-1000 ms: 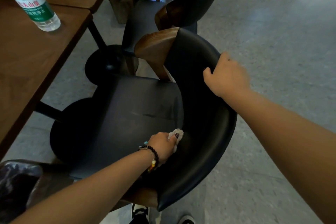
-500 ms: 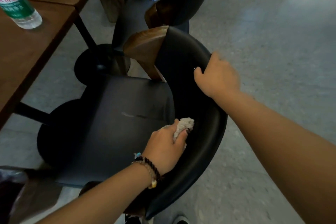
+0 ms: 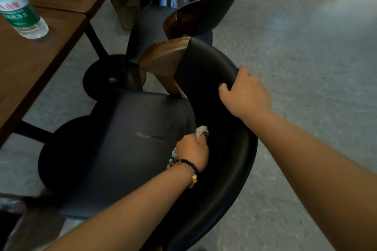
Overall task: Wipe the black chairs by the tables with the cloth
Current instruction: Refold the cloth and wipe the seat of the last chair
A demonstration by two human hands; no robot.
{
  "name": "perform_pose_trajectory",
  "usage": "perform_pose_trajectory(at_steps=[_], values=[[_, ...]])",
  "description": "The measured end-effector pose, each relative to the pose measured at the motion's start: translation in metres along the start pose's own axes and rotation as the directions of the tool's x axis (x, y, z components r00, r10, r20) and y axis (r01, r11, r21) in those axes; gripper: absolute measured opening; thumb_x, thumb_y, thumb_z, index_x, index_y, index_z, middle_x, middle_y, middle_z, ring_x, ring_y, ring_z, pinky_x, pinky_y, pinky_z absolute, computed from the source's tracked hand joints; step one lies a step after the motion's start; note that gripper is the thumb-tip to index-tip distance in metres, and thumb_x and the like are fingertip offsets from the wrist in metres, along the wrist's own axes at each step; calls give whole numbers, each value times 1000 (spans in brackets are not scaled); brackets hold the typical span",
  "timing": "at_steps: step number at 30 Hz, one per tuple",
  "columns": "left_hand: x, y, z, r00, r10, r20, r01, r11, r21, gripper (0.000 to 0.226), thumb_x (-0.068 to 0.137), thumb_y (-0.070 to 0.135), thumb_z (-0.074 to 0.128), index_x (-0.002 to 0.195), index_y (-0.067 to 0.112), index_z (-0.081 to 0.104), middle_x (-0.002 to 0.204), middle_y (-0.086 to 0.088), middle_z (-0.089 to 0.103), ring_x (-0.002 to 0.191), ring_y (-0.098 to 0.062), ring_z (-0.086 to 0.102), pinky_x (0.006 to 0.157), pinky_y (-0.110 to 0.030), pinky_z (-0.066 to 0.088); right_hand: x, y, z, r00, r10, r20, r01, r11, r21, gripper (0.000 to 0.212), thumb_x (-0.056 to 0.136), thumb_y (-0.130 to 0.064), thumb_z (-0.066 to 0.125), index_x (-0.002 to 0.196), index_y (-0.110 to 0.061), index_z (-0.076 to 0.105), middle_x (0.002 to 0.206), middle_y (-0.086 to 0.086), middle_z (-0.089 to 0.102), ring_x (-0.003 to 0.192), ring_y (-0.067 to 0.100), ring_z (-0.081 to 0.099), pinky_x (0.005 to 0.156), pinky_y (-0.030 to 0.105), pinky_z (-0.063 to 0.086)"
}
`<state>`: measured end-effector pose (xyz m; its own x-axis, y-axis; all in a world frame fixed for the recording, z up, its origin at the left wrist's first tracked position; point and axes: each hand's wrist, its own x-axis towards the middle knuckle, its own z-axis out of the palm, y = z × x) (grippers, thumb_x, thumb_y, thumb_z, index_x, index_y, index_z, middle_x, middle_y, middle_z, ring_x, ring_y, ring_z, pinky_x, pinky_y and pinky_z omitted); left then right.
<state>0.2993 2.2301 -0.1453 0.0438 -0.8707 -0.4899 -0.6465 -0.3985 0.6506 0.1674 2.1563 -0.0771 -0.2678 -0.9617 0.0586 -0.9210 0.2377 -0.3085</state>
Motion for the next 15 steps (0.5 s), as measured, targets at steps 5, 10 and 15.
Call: perform_pose_trajectory(at_steps=[5, 10, 15], values=[[-46, 27, -6, 929, 340, -148, -359, 926, -122, 30, 99, 35, 45, 93, 14, 66, 88, -4, 66, 85, -20, 61, 77, -32, 48, -1, 1, 0, 1000, 13, 16, -14, 1000, 23, 47, 93, -42, 51, 125, -8, 44, 107, 14, 62, 89, 31, 61, 63, 35, 42], [-19, 36, -4, 960, 235, -154, -252, 963, -96, 31, 100, 27, 41, 117, 21, 66, 104, -4, 70, 99, -22, 62, 82, -29, 47, -2, 2, -1, 1000, 24, 15, -25, 998, 55, 46, 93, -42, 52, 126, -11, 45, 109, 12, 61, 86, 27, 58, 64, 34, 41], [22, 38, 9, 984, 59, -168, -77, 992, -104, 33, 100, 27, 39, 105, 10, 67, 100, -12, 68, 95, -30, 61, 73, -32, 45, -1, 1, -3, 1000, 30, 7, -30, 998, 47, 46, 93, -43, 53, 125, -11, 44, 108, 12, 61, 83, 26, 56, 62, 33, 36]])
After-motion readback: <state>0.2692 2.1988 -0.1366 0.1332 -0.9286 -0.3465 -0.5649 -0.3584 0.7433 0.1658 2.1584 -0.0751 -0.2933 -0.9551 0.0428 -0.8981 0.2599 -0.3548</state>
